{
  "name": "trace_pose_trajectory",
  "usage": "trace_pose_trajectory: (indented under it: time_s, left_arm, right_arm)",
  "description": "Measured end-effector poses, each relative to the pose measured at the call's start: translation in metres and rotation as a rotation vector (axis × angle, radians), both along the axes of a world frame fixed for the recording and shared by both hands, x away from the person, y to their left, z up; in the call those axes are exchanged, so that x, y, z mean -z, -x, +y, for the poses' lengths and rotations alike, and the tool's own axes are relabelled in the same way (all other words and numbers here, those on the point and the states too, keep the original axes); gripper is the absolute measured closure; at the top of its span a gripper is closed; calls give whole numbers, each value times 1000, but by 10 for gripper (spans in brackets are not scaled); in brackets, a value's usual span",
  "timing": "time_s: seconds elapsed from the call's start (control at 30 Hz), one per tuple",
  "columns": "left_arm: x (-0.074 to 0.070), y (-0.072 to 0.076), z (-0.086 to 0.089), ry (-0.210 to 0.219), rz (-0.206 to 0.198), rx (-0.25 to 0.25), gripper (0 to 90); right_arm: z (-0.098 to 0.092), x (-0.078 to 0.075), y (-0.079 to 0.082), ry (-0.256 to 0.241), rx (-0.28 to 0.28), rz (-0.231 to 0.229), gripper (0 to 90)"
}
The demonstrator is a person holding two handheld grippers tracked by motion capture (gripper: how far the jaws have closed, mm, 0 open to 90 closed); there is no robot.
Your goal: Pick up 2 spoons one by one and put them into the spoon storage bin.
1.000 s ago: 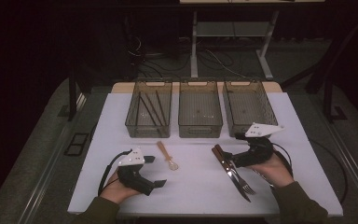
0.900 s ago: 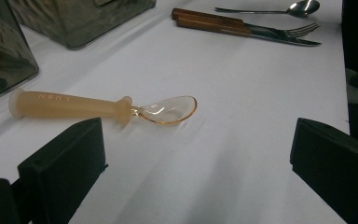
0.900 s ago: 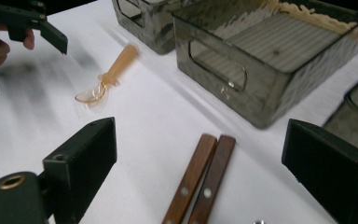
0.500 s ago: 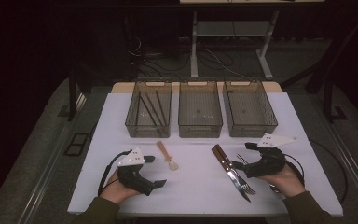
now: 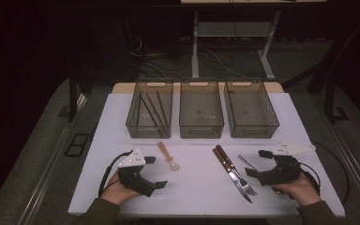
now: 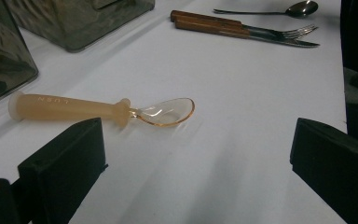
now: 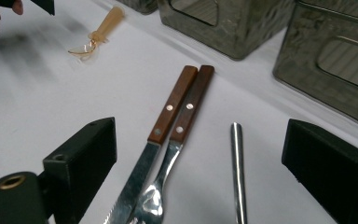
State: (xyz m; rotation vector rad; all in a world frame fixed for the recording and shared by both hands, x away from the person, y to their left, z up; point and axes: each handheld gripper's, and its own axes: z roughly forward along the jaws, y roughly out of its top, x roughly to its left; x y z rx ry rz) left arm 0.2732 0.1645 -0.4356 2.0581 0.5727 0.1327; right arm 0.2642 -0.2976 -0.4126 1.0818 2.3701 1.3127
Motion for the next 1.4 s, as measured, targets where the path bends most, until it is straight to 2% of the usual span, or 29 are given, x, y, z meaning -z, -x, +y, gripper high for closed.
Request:
trace_pose_trajectory:
  time_s: [0.3,0.47,0.57,0.63,0.77,0.83,1.1,1.17,1.27,1.4]
  left_arm:
    - [0,1,1,1,-3,-4,23]
    - [0,0,0,5,-1,-9,23]
    - [0,1,0,-3,-3,-4,23]
    - [0,1,-1,0,-3,-5,23]
    - [0,0,0,0,-3,-6,23]
    - [1,0,0,-1,-2,-4,23]
    - [0,1,-1,-5,-4,-6,23]
    - [0,1,-1,-5,-4,-7,23]
    - [0,1,-1,-5,-4,-6,23]
    - [0,1,-2,-3,-5,-5,23]
  right_arm:
    - [-27,1,11,-5,54,17,99]
    - [-41,2,19,21,76,26,99]
    - [-48,3,23,38,80,51,104]
    - [-54,5,26,50,95,66,141]
    - [-65,8,31,42,135,87,155]
    - [-69,9,33,52,137,86,215]
    - [-78,16,41,60,123,122,365]
    - [-78,17,43,63,123,135,394]
    - [-78,20,44,96,117,156,436]
    - [-76,22,42,104,110,184,480]
